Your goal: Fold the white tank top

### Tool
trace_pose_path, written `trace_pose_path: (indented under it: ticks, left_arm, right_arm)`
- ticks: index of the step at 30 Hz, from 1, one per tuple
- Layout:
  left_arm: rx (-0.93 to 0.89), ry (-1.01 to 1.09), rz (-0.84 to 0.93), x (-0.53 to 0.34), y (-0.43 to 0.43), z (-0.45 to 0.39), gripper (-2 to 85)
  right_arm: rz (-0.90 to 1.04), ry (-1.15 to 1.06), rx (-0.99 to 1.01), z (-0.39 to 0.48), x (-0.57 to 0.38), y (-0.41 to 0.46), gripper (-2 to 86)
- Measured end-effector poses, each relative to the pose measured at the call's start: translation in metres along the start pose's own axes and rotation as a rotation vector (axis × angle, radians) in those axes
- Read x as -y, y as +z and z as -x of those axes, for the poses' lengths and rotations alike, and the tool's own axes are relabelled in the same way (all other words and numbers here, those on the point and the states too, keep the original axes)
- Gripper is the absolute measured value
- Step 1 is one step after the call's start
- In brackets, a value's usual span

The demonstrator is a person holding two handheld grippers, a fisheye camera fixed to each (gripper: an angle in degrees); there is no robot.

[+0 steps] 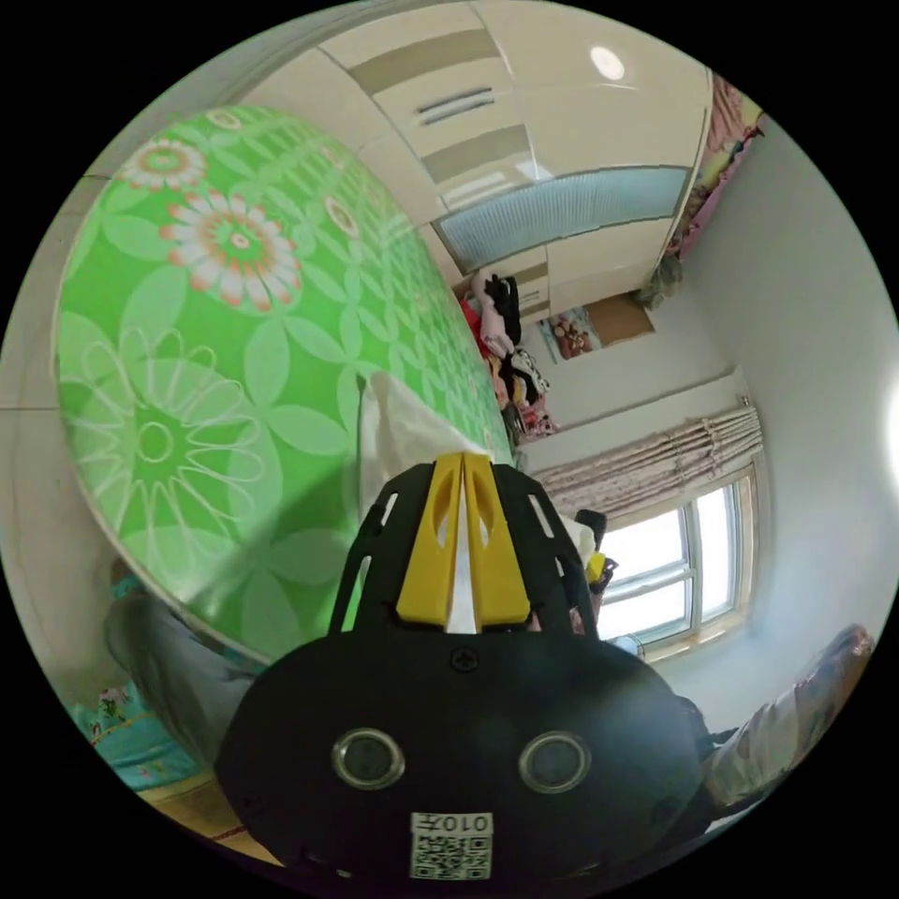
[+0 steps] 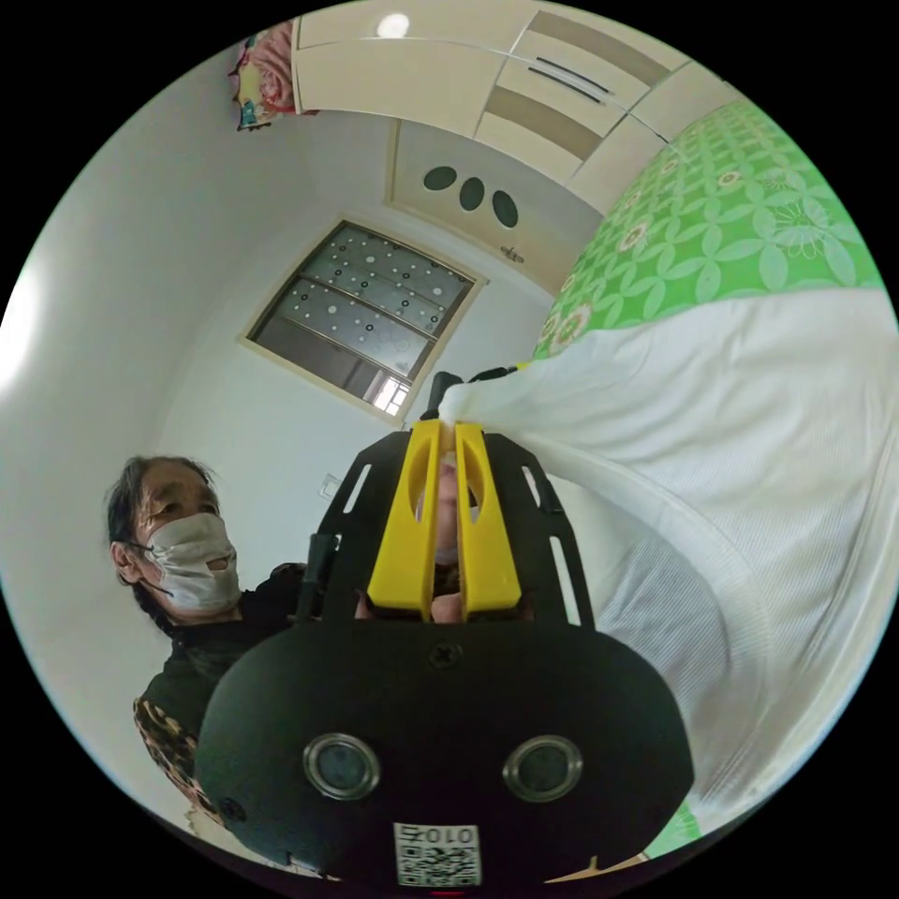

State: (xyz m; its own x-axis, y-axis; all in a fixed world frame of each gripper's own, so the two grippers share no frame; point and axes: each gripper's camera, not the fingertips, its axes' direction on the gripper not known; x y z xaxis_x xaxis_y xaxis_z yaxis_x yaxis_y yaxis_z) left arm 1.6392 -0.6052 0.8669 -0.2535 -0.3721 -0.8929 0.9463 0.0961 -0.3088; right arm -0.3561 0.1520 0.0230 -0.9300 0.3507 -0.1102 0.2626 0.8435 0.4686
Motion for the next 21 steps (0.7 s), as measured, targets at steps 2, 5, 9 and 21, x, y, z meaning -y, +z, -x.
trace_pose_path:
  ticks: [2,5,9,21]
  left_arm:
    - [0.026,0.006,-0.026,-0.004,-0.011,-0.001,-0.2]
    - [0.040,0.001,-0.014,-0.007,-0.014,0.003,-0.2]
    - [0.038,-0.021,-0.009,-0.012,-0.013,0.013,-0.1]
    - [-0.015,0.265,0.075,-0.023,0.012,-0.064,-0.2]
  right_arm:
    - [0.008,0.003,0.005,-0.002,0.002,0.005,4.8]
    - [0.045,0.011,-0.011,-0.004,0.006,0.019,4.9]
    - [0.176,0.012,-0.122,0.000,0.012,0.054,5.3]
    - [0.389,-0.066,-0.239,0.022,0.019,0.110,8.6]
